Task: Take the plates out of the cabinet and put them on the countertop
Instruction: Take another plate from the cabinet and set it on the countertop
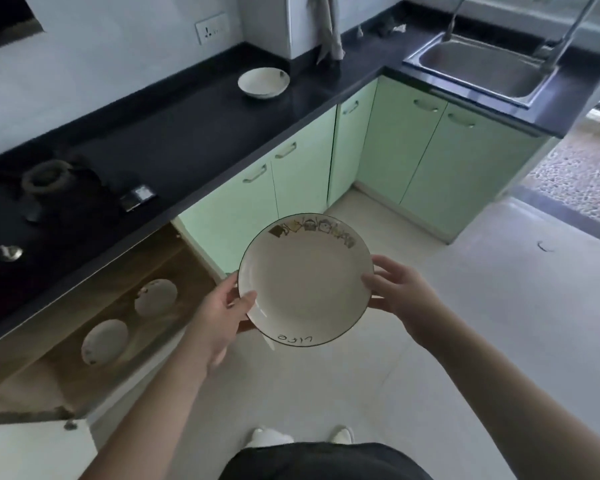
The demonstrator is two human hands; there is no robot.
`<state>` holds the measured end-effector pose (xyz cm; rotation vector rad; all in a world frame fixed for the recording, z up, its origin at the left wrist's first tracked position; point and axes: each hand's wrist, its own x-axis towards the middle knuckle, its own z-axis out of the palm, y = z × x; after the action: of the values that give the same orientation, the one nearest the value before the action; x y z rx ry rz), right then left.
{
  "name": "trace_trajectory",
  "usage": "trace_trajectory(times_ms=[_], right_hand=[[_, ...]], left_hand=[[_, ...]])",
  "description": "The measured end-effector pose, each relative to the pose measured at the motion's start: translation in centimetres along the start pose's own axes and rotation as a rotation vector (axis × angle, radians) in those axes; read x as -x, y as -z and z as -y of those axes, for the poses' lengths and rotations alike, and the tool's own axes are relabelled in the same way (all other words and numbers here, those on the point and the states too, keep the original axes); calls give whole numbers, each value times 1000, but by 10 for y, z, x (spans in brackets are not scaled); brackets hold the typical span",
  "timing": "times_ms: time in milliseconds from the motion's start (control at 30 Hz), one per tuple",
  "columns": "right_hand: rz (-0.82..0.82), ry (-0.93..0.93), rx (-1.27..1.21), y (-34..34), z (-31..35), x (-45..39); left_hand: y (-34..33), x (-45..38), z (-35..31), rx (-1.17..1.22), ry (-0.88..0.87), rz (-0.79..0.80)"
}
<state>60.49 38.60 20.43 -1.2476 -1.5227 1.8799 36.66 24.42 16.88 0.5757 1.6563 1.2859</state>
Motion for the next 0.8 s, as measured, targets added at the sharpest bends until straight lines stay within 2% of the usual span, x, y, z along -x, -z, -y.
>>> trace_trajectory(times_ms=[300,800], right_hand=[[-23,43,23,25,25,-82],[-41,58,-22,12,107,-261]], left_hand=[[-4,-82,-45,-24,-12,66],[18,-255,-129,78,-1,11]])
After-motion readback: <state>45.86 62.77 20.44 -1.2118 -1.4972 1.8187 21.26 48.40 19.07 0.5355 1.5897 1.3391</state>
